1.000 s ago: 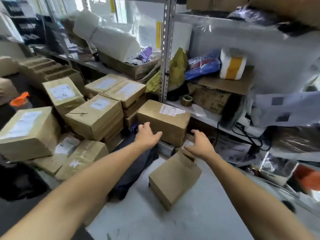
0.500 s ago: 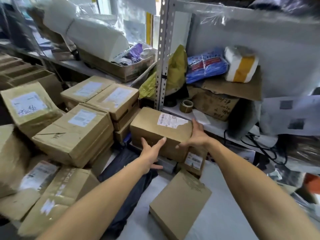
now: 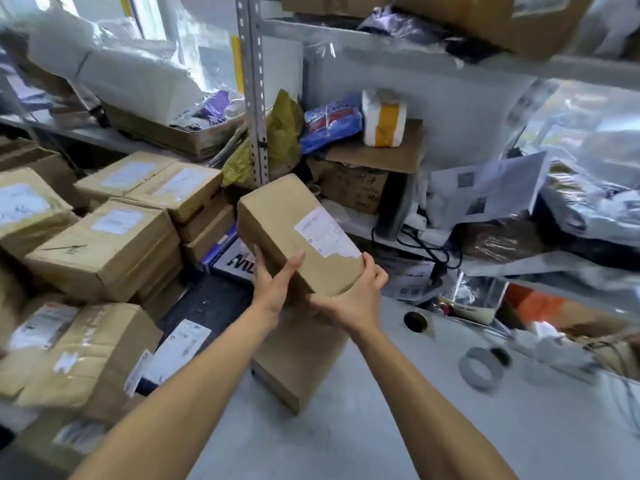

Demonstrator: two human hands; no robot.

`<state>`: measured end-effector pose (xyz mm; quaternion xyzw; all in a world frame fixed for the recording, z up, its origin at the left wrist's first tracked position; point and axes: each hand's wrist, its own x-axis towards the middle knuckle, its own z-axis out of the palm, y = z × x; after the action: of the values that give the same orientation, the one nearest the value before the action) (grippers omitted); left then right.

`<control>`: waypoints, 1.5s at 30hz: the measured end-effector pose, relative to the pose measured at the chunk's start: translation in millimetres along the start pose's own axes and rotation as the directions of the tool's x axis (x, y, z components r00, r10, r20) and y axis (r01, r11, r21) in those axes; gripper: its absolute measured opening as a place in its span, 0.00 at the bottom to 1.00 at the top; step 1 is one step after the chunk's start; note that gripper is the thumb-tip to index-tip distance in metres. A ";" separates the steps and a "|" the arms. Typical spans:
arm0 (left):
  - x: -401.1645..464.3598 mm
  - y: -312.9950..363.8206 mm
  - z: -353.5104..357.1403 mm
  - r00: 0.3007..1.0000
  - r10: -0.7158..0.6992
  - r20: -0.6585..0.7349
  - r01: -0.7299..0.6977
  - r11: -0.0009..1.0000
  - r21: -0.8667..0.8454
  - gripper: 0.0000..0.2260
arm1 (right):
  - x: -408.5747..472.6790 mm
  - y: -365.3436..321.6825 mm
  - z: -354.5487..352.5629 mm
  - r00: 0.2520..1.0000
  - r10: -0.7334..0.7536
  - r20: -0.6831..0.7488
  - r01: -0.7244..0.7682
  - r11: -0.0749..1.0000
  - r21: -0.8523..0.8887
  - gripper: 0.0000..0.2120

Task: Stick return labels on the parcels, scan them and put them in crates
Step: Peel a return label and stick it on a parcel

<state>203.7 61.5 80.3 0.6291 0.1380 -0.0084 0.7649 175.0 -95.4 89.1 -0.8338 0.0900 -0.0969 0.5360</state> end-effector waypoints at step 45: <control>-199.3 -108.6 142.3 0.864 -0.396 0.312 0.135 0.778 0.613 0.53 | -197.2 107.6 -341.9 0.865 0.462 0.195 -0.501 0.810 0.305 0.07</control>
<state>20.3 -130.5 44.4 0.7848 0.0489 -0.2966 0.5420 -108.5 -389.0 117.2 -0.6802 0.2497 0.0745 0.6851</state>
